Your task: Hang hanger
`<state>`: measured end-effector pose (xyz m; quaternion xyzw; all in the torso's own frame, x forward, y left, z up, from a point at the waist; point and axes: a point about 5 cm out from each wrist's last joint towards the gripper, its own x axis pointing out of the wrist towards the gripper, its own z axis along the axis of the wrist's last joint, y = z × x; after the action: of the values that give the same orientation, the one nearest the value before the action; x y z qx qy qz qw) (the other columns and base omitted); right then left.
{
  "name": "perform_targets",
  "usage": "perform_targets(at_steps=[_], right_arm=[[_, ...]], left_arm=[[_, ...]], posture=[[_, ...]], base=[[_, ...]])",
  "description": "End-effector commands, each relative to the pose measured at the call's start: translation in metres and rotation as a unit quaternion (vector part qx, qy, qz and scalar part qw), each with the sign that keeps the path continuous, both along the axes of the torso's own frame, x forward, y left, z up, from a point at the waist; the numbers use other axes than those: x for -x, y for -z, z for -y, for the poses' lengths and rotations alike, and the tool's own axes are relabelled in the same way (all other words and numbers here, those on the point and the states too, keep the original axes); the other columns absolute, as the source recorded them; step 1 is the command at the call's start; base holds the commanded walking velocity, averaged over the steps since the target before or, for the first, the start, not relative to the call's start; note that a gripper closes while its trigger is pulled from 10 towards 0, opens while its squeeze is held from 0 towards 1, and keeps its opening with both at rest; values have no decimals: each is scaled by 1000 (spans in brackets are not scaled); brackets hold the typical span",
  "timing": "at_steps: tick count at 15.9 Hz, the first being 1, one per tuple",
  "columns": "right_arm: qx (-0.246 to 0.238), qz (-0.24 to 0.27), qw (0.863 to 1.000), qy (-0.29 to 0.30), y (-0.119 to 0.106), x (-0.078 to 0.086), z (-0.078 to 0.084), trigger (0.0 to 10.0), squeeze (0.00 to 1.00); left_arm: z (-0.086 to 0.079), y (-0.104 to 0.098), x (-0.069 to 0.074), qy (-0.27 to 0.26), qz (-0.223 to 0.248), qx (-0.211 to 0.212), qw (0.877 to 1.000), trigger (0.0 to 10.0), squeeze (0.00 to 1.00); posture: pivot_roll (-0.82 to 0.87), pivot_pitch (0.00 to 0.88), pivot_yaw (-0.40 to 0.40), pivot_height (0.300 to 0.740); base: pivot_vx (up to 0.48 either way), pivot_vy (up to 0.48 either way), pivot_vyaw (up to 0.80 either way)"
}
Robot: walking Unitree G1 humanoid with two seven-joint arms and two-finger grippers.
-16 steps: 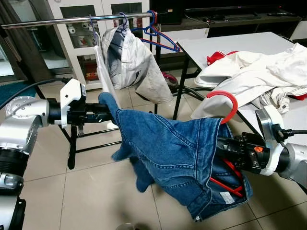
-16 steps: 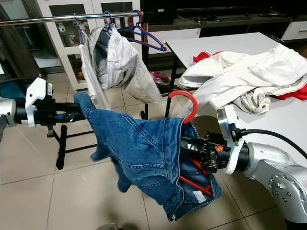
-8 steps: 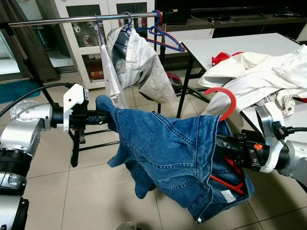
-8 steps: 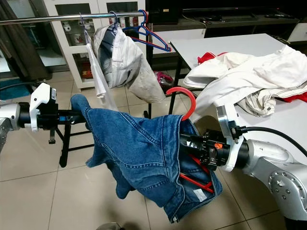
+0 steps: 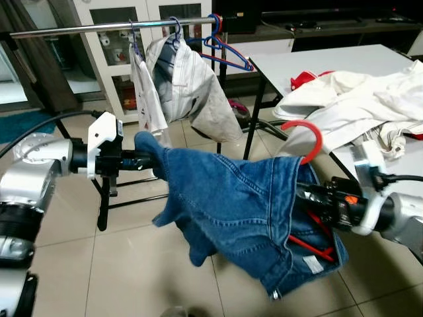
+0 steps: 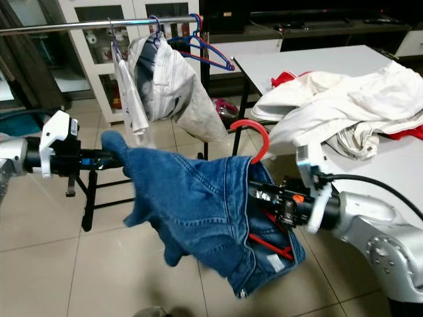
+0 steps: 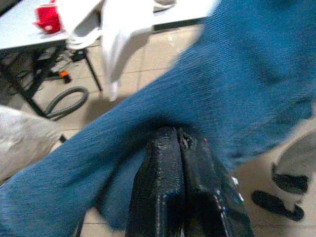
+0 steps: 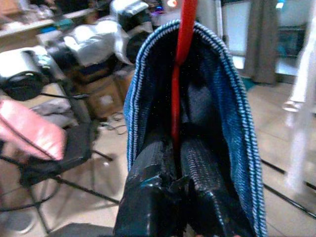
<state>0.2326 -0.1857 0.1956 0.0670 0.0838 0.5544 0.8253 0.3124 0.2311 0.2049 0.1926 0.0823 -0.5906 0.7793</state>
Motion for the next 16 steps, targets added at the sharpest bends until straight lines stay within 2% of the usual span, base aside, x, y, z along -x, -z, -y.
perform_targets(at_steps=[1, 3, 4, 5, 6, 7, 9, 11, 16], right_arm=[[6, 20, 1000, 16, -4, -5, 1, 10000, 0], [5, 16, 1000, 11, -3, -4, 0, 10000, 0], [4, 12, 1000, -1, -2, -2, -2, 10000, 0], [4, 10, 1000, -5, -1, -1, -3, 10000, 0], [6, 10, 1000, -9, -1, -1, -4, 10000, 0], [13, 10, 1000, -18, 0, 1, -5, 10000, 0], [19, 13, 999, -28, 1, 3, -6, 10000, 0], [19, 23, 998, -48, -1, 8, -6, 10000, 0], [19, 35, 997, -59, -8, 11, -4, 10000, 0]], left_arm=[[1, -19, 7, 17, 12, 6, 1000, 0, 0], [2, -32, 13, 27, 14, 16, 999, 0, 0], [2, -44, 14, 19, 38, 22, 999, 2980, 0], [1, -48, 14, 12, 50, 28, 998, 10000, 0], [1, -51, 12, 6, 49, 37, 998, 10000, 0], [-6, -57, 6, -11, 65, 40, 997, 10000, 1000], [-12, -58, 1, -31, 74, 43, 996, 10000, 1000], [-18, -44, -2, -39, 47, 37, 997, 10000, 1000], [-10, -25, 4, 36, -61, 45, 996, 10000, 1000]], posture=[[37, 0, 73, 740], [37, 0, 73, 740], [53, 0, 61, 740], [54, 0, 60, 740], [54, 0, 60, 740], [51, 0, 64, 740], [50, 0, 66, 740], [49, 0, 64, 740], [37, 0, 77, 740]], base=[[0, 0, 0], [0, 0, 0], [0, 0, 0], [0, 0, 0], [0, 0, 0], [0, 0, 0], [0, 0, 0], [0, 0, 0], [0, 0, 0]])
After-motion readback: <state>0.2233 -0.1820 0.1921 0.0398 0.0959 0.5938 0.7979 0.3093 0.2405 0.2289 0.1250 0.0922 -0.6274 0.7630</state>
